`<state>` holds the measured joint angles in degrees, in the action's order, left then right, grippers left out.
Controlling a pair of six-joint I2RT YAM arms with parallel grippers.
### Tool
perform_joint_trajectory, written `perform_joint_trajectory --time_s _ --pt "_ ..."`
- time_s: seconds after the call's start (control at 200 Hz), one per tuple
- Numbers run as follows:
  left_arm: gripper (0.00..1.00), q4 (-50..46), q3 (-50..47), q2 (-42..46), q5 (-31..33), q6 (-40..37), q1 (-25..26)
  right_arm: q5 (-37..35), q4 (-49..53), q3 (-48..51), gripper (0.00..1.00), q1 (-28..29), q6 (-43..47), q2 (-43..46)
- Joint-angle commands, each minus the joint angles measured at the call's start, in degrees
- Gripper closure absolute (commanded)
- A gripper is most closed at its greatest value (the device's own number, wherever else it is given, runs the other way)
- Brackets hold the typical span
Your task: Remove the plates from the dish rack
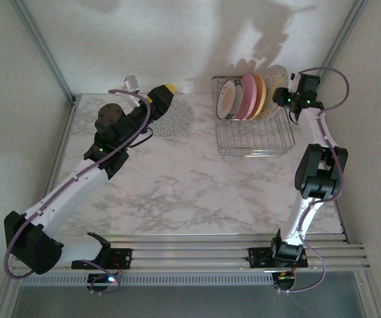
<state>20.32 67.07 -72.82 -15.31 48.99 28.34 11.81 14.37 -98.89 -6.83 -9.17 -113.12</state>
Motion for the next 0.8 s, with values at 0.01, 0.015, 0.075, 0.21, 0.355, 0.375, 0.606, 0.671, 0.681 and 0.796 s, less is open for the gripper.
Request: perform_joint_trajectory --time_s 0.01,0.015,0.075,0.21,0.355,0.375,0.606,0.671,0.681,0.796 --pt "0.23 -0.03 1.06 1.09 0.89 -1.44 0.48 0.36 0.96 -2.35 0.65 0.59 1.33 -1.39" --pt "0.23 -0.02 1.01 1.09 0.89 -1.40 0.44 0.34 0.99 -2.40 0.65 0.59 1.34 -1.44" --pt "0.23 -0.11 0.87 1.34 0.89 -1.35 0.49 0.43 1.23 -2.62 0.66 0.69 1.51 -1.66" --pt "0.24 -0.38 0.78 1.67 0.98 -1.02 0.47 -0.10 2.11 -3.37 0.72 1.03 2.26 -2.24" --pt "0.24 -0.37 0.45 2.28 1.22 -0.91 0.46 -0.85 3.35 -4.28 0.80 1.38 2.99 -2.72" --pt "0.24 -0.36 0.31 2.32 1.29 -0.92 0.48 -0.91 3.47 -4.37 0.81 1.47 3.08 -2.75" --pt "0.24 -0.37 -0.39 3.20 1.53 -0.39 0.42 -4.30 3.83 -4.53 0.95 2.52 4.46 -1.64" --pt "0.24 -0.36 -0.45 3.29 1.59 -0.31 0.48 -5.45 3.66 -4.62 1.00 2.92 4.92 -1.00" --pt "0.24 -0.36 -0.45 3.29 1.60 -0.35 0.42 -5.65 3.69 -4.64 1.00 3.02 4.94 -0.93" --pt "0.24 -0.36 -0.62 3.46 1.78 -0.34 0.46 -7.64 3.32 -4.64 1.00 3.75 5.30 0.32"
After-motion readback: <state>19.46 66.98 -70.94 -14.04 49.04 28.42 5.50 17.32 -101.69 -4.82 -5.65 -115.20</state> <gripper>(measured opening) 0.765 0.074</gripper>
